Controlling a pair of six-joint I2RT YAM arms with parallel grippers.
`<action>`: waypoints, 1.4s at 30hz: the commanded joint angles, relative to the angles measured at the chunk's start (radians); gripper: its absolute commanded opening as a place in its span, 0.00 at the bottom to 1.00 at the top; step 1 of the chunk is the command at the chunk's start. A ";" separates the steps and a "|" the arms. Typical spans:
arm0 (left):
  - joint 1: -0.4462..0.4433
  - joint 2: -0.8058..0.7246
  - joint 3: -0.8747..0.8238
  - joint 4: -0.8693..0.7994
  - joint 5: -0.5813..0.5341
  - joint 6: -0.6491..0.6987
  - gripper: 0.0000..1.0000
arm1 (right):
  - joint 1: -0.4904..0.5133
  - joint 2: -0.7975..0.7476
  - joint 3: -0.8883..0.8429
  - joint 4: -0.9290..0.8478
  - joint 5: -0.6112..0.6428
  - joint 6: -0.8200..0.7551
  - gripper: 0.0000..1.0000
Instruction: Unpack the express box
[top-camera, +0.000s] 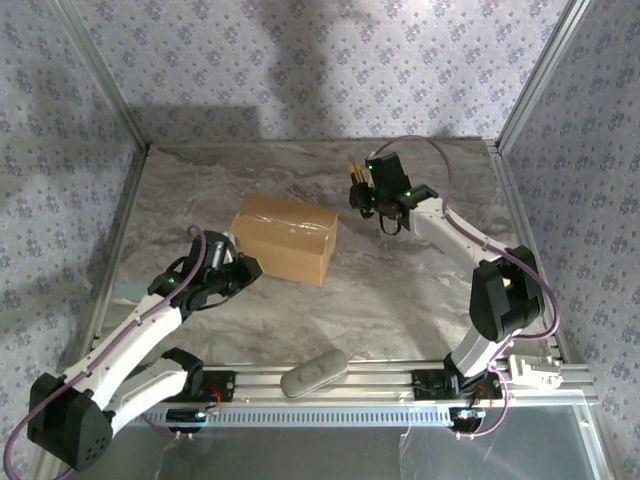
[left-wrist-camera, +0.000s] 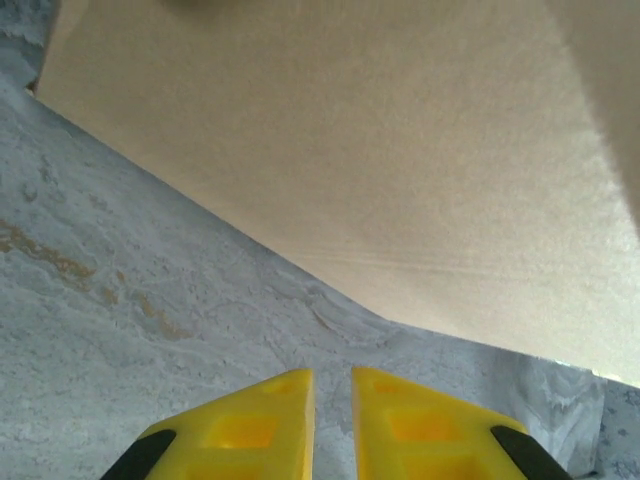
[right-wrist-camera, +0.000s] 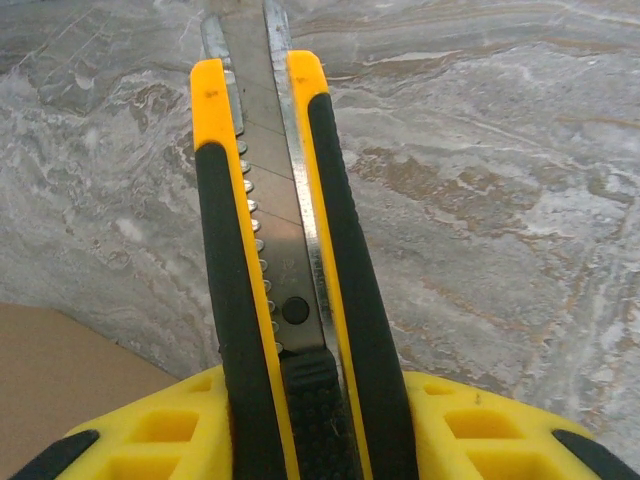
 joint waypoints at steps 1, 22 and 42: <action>0.013 0.016 0.028 0.050 -0.046 0.011 0.17 | 0.028 0.026 0.054 0.037 -0.011 0.015 0.00; 0.123 0.234 0.092 0.161 -0.014 0.076 0.13 | 0.118 0.021 0.000 0.059 0.003 0.075 0.00; 0.176 0.326 0.133 0.207 -0.017 0.126 0.11 | 0.166 -0.085 -0.086 0.037 0.055 0.125 0.00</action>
